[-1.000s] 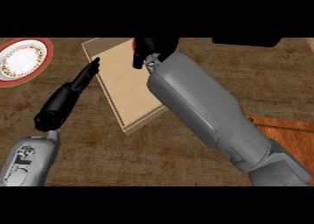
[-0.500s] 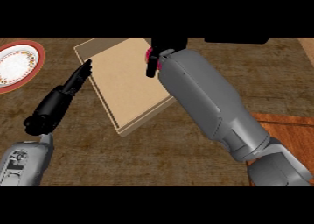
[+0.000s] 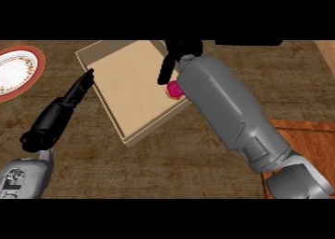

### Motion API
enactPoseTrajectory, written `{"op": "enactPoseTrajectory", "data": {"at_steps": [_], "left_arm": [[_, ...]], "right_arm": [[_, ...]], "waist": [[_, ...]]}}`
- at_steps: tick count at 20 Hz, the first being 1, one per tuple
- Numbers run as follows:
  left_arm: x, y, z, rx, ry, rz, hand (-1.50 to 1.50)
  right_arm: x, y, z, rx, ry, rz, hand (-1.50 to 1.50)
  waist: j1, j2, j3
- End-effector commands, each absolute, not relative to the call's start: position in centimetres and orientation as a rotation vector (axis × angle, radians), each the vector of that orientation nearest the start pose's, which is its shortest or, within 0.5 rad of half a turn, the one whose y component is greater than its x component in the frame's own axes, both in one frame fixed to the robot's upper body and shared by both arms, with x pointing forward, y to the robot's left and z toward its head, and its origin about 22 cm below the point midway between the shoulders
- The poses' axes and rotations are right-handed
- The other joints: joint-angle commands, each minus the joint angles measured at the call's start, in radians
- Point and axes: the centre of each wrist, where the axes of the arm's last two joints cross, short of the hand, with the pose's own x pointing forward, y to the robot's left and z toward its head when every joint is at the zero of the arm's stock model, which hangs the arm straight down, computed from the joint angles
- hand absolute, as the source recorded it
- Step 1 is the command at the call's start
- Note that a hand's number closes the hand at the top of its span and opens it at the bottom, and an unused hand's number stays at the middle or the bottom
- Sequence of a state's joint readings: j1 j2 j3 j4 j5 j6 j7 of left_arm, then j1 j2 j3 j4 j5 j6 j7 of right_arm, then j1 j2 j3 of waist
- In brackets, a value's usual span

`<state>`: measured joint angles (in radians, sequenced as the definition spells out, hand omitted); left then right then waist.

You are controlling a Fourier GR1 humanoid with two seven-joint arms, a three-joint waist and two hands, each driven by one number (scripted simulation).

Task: Pick the cupcake from the cutting board and place it in the cardboard box

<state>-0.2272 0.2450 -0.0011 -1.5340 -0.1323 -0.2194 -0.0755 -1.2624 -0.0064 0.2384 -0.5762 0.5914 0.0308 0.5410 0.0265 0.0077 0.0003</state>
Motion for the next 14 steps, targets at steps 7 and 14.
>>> {"op": "enactPoseTrajectory", "data": {"at_steps": [7,14], "left_arm": [[29.6,25.2,7.2,0.060,-1.769,-0.570,0.00],[28.8,25.0,6.9,0.081,-1.751,-0.532,0.00]], "right_arm": [[43.7,-6.9,20.1,-0.339,-1.650,0.091,-1.50],[43.9,-11.1,14.0,-0.362,-1.688,-0.087,-1.50]], "waist": [[0.022,0.006,0.003],[-0.008,-0.001,0.001]]}}
